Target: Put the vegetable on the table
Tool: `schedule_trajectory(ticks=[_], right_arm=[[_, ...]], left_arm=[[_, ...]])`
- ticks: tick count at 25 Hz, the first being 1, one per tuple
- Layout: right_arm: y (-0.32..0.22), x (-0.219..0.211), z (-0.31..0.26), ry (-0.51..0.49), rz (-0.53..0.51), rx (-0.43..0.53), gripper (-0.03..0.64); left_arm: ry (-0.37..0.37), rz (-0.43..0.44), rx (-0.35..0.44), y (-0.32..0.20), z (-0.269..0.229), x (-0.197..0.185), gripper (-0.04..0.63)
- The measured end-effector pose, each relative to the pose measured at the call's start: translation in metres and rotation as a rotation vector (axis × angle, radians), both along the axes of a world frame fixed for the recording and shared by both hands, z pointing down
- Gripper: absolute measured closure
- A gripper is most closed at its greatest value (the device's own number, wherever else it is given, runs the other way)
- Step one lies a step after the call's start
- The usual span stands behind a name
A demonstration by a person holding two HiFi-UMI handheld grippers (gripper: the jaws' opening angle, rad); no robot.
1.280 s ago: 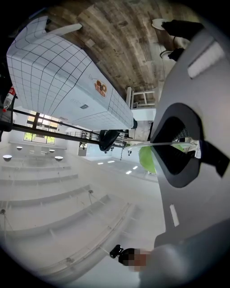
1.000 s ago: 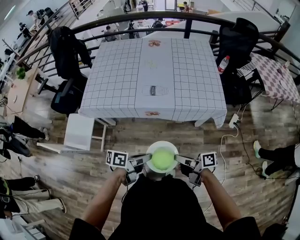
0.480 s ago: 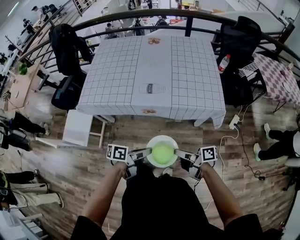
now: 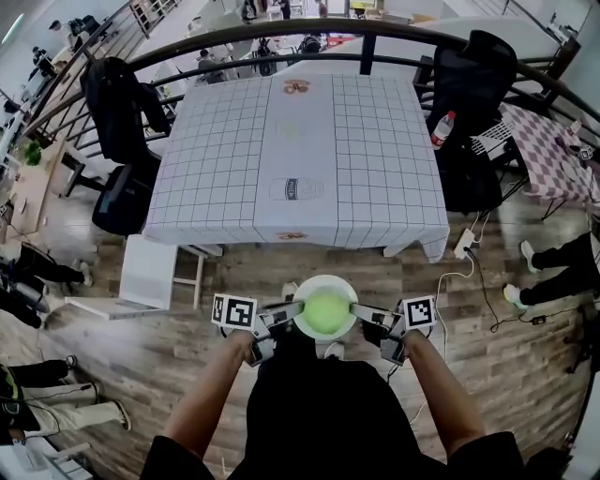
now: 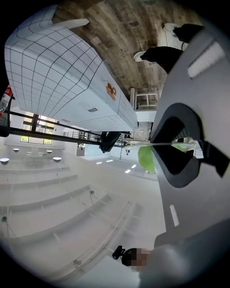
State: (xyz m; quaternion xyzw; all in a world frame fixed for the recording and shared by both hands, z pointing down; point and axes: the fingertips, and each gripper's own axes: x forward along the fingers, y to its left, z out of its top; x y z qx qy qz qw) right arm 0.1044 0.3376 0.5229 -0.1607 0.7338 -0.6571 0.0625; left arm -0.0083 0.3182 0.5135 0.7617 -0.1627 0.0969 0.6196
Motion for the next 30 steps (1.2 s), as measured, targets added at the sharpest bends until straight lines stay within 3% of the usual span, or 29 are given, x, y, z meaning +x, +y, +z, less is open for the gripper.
schedule_trajectory(ticks=[6,11,30], right_arm=[[-0.045,-0.003,0.018,0.008,0.031,0.004,0.607],[-0.082,-0.017,0.007,0.02,0.04,-0.009,0.607],[-0.207,-0.082,0.01,0.043,0.107,-0.014,0.609]], left_arm=[[0.0,0.046,0.026,-0.05,0.016,-0.002,0.58],[0.015,0.064,-0.014,-0.089,0.01,-0.015,0.58],[0.034,0.136,-0.033,-0.219,0.015,-0.077,0.58]])
